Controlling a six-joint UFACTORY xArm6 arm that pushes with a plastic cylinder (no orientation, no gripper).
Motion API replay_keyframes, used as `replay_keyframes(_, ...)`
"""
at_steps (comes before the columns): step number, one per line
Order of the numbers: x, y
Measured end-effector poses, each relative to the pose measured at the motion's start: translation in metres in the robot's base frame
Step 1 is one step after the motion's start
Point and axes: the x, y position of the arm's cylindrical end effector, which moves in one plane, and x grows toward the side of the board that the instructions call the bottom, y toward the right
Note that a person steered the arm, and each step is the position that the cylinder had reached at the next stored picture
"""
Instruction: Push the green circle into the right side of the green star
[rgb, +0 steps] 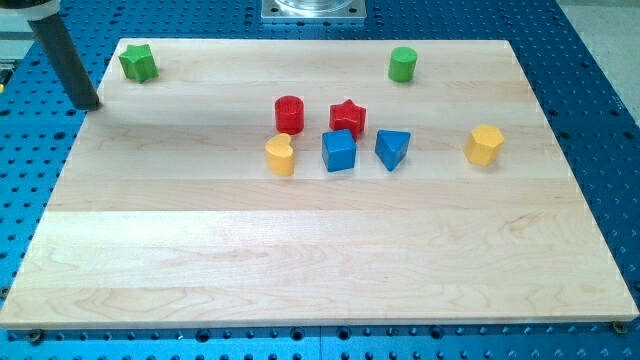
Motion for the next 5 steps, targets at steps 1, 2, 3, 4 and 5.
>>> replay_keyframes(1, -0.015, 0.002)
replay_keyframes(2, -0.037, -0.001)
replay_keyframes(3, -0.052, 0.045)
replay_keyframes(4, -0.026, 0.046)
replay_keyframes(5, -0.007, 0.123)
